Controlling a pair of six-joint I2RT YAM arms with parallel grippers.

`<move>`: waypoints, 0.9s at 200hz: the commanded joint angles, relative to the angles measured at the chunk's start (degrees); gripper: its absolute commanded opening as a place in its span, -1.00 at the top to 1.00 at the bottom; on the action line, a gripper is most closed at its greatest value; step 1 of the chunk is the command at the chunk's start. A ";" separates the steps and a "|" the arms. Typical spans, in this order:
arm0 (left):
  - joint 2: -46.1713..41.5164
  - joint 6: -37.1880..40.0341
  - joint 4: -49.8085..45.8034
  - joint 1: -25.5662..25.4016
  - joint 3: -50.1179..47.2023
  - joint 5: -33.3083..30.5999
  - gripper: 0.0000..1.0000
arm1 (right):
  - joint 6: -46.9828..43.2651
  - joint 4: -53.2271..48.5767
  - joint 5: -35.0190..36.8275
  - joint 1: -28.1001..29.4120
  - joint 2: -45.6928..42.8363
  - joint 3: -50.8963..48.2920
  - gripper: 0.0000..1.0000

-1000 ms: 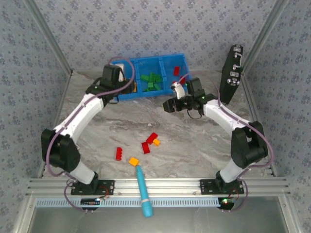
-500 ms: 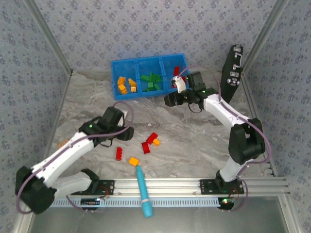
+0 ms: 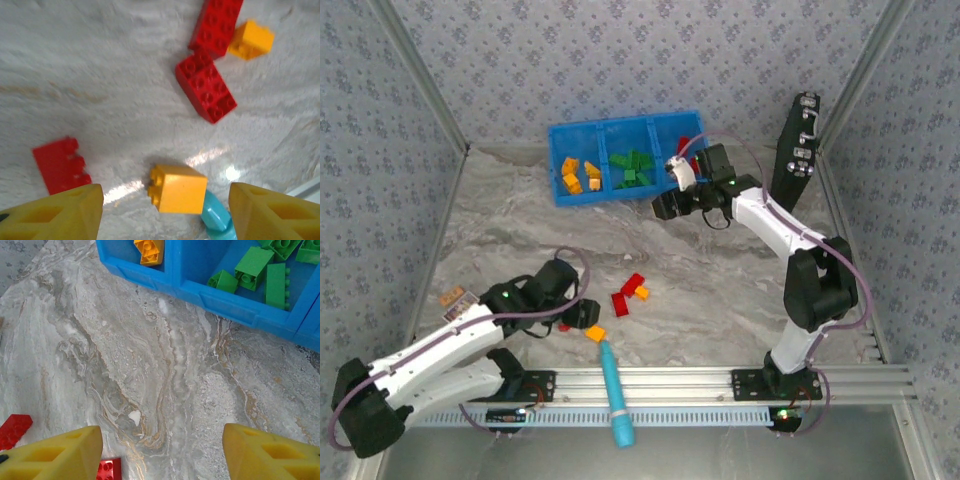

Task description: Sort the legos into containers by color

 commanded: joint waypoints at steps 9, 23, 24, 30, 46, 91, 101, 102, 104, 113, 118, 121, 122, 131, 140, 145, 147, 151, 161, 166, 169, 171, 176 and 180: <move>0.94 -4.81 5.07 -4.11 -2.74 -2.50 -0.36 | -1.20 -1.60 1.11 -0.02 -0.80 0.67 -0.33; 1.65 -5.73 6.93 -5.37 -3.90 -2.91 -0.36 | -1.29 -1.84 1.42 0.06 -0.96 0.60 -0.33; 1.67 -5.76 7.01 -5.43 -3.94 -2.95 -0.36 | -1.25 -1.89 1.46 0.04 -0.97 0.58 -0.33; 2.00 -5.96 7.52 -6.02 -4.12 -3.37 -0.36 | -1.29 -1.85 1.55 0.02 -1.05 0.51 -0.33; 3.61 -5.97 8.01 -7.52 -3.86 -4.59 -0.37 | -1.39 -1.87 1.60 0.07 -1.15 0.46 -0.34; 8.18 -6.88 8.68 -10.23 -3.45 -6.12 -0.41 | -1.56 -1.77 2.01 0.20 -1.10 0.40 -0.34; 8.75 -7.02 8.68 -10.59 -3.45 -6.20 -0.42 | -1.65 -1.88 2.13 0.13 -1.24 0.46 -0.35; 8.78 -7.02 8.72 -10.59 -3.40 -6.22 -0.42 | -1.65 -1.86 2.13 0.16 -1.20 0.43 -0.35; 8.84 -7.02 8.69 -10.68 -3.37 -6.30 -0.42 | -1.65 -1.90 2.19 0.19 -1.21 0.42 -0.35; 9.15 -6.85 8.38 -10.98 -3.20 -6.74 -0.43 | -1.73 -1.86 2.21 0.11 -1.33 0.35 -0.35; 9.23 -6.61 8.36 -11.16 -3.19 -6.83 -0.44 | -1.74 -1.80 2.21 0.15 -1.38 0.24 -0.35; 9.24 -6.46 8.33 -11.28 -3.16 -7.00 -0.44 | -1.72 -1.77 2.19 0.16 -1.36 0.24 -0.35; 9.24 -6.43 8.33 -11.29 -3.17 -7.02 -0.44 | -1.73 -1.77 2.20 0.18 -1.39 0.27 -0.35; 9.24 -6.32 8.47 -11.39 -3.14 -7.03 -0.45 | -1.73 -1.78 2.30 0.19 -1.28 0.18 -0.35; 9.24 -6.32 8.80 -11.47 -3.42 -6.68 -0.45 | -1.81 -1.81 2.39 0.19 -1.23 0.13 -0.35; 9.24 -6.32 8.97 -11.49 -3.52 -6.46 -0.45 | -1.82 -1.77 2.40 0.19 -1.24 0.13 -0.35; 9.31 -6.32 8.97 -11.48 -3.53 -6.41 -0.45 | -1.83 -1.76 2.39 0.20 -1.24 0.11 -0.35; 9.33 -6.39 9.02 -11.46 -3.61 -6.23 -0.45 | -1.83 -1.76 2.40 0.20 -1.20 0.05 -0.35; 9.50 -6.49 9.10 -11.63 -3.70 -5.89 -0.46 | -1.91 -1.78 2.48 0.18 -1.24 0.11 -0.35; 9.66 -6.47 9.18 -11.65 -3.71 -5.53 -0.46 | -1.98 -1.77 2.55 0.12 -1.18 0.08 -0.35; 9.75 -6.49 9.16 -11.65 -3.71 -5.34 -0.46 | -2.00 -1.81 2.56 0.11 -1.22 0.04 -0.35; 9.83 -6.43 9.13 -11.65 -3.78 -5.18 -0.46 | -2.00 -1.78 2.56 0.09 -1.19 0.06 -0.35; 10.13 -6.13 9.04 -11.66 -3.80 -4.67 -0.47 | -2.00 -1.79 2.65 0.11 -1.16 0.18 -0.35; 10.35 -5.72 8.92 -11.67 -3.80 -4.25 -0.47 | -1.91 -1.77 2.78 0.11 -1.16 0.24 -0.35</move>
